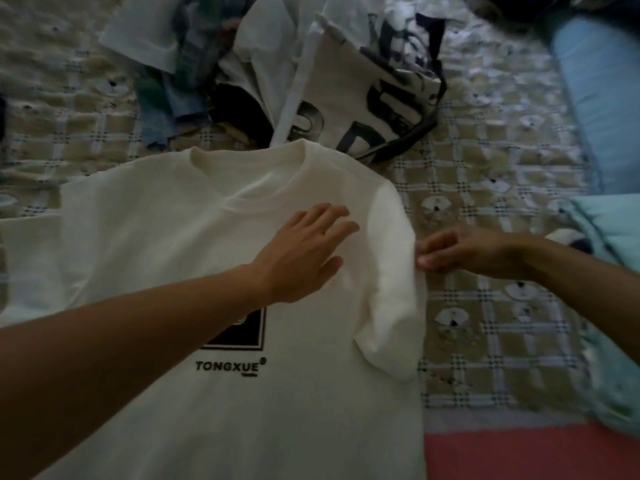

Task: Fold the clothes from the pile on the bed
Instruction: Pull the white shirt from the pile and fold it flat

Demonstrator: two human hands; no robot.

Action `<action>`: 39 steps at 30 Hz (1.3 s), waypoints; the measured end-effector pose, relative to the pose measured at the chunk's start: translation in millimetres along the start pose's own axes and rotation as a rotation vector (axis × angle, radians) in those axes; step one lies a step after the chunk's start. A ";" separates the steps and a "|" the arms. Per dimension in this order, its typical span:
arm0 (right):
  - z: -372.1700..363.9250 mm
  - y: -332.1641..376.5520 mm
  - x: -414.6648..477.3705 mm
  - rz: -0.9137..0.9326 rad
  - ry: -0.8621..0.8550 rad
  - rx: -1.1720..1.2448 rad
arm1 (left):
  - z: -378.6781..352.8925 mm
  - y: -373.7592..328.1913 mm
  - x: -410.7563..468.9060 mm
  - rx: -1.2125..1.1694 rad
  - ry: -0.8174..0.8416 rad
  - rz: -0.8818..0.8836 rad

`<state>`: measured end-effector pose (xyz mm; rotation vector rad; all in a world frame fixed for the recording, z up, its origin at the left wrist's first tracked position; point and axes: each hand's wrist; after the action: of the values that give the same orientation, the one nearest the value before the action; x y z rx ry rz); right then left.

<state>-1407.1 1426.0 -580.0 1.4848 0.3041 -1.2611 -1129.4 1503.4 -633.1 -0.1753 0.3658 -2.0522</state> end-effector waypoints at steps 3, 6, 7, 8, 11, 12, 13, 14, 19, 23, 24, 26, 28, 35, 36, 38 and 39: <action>-7.5 -4.2 -2.9 0.143 -0.033 0.129 | -6.9 -7.2 12.1 0.014 0.048 0.068; -27.4 -6.2 1.8 0.132 -0.134 0.219 | -15.8 -9.2 15.5 -0.013 0.101 0.155; -34.5 -8.4 4.0 0.111 -0.118 0.207 | -20.1 -10.1 14.8 -0.009 0.124 0.172; -40.5 -11.6 7.0 0.093 -0.072 0.189 | -24.6 -11.2 13.7 0.001 0.146 0.183; -50.2 -22.6 9.4 0.058 0.036 0.177 | -32.9 -15.0 12.1 0.036 0.167 0.203; -47.4 -26.1 5.7 0.052 0.026 0.212 | -33.8 -16.4 12.6 0.043 0.170 0.211; -41.9 -29.5 -0.1 0.052 0.010 0.236 | -34.4 -17.4 13.3 0.046 0.175 0.220; -34.5 -32.3 -8.1 0.056 -0.008 0.241 | -34.6 -17.9 13.8 0.048 0.177 0.226; 20.3 -69.1 -48.7 -0.111 -0.226 0.093 | -35.3 -23.7 17.1 0.049 0.155 0.261; 19.1 -90.6 -59.2 -0.029 -0.421 0.318 | -37.4 -34.8 21.9 0.024 0.121 0.309; 9.2 -93.9 -58.7 0.030 -0.417 0.492 | -38.6 -39.1 23.2 0.011 0.110 0.324; -15.4 -97.3 -54.4 0.131 -0.316 0.811 | -43.5 -48.3 25.3 -0.023 0.104 0.361; -40.8 -97.6 -48.2 0.188 -0.233 0.987 | -49.5 -57.2 25.5 -0.043 0.101 0.385; -84.4 -96.6 -38.4 0.091 -0.417 0.904 | -63.1 -70.9 11.1 -0.051 0.030 0.347; -84.4 -95.3 -39.4 0.092 -0.457 0.935 | -63.5 -73.5 6.0 -0.039 0.003 0.311; -82.1 -88.1 -42.9 0.118 -0.518 0.986 | -65.7 -82.5 -7.8 -0.004 -0.002 0.211; -80.5 -81.9 -45.3 0.146 -0.527 1.001 | -67.9 -87.7 -15.4 -0.003 0.017 0.182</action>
<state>-1444.1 1541.5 -603.1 1.8262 -0.8924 -1.7226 -1213.3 1569.0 -667.8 -0.1222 0.3816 -1.8746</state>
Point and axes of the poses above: each hand's wrist, its own x-axis towards the middle knuckle, its own z-axis out of the back of the hand, y = z × x, and after that the axes turned 1 degree about -x, right-handed
